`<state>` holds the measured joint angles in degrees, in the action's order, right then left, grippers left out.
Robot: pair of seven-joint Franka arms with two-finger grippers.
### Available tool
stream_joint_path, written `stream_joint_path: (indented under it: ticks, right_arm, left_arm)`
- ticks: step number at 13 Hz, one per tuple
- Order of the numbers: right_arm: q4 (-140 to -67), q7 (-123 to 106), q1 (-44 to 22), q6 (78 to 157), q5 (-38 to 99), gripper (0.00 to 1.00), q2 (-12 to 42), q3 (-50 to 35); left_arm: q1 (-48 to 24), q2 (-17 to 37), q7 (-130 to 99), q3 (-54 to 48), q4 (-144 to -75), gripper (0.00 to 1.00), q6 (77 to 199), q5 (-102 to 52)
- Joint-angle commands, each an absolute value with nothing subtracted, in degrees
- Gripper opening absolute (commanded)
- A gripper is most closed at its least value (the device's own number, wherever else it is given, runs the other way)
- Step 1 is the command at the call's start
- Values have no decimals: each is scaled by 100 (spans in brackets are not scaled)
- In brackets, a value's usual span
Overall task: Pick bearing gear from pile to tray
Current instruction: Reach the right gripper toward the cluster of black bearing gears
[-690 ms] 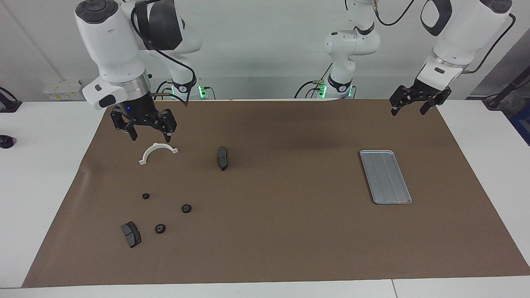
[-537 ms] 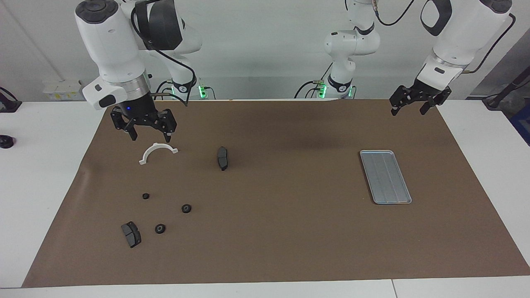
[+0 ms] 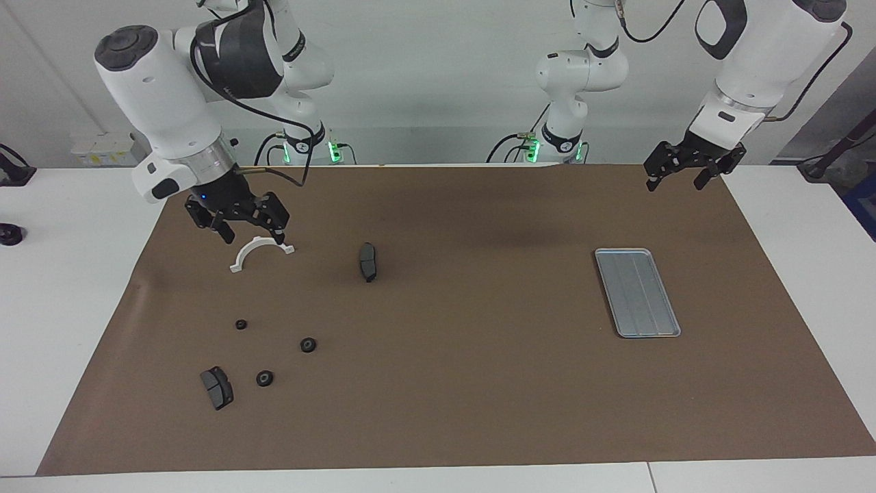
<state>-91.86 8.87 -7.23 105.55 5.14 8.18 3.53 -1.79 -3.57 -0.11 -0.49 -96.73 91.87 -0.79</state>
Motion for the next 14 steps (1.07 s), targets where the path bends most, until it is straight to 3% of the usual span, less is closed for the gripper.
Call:
stream_joint_path:
  ticks: [1, 7, 10, 14]
  right_arm:
    - [-9369, 571, -694, 11343, -67, 100, 1316, 325]
    - [-9334, 580, -809, 12936, -299, 100, 2459, 325]
    - [-9273, 676, -1002, 13726, -299, 89, 3232, 325]
    - [-9290, 817, -1037, 13738, -290, 76, 3278, 325]
  left_arm:
    - [-123, -396, -9, -97, -9686, 100, 9114, -9]
    - [-123, -396, -9, -97, -9686, 100, 9114, -9]
    - [-123, -396, -9, -97, -9686, 100, 9114, -9]
    - [-123, -396, -9, -97, -9686, 100, 9123, -9]
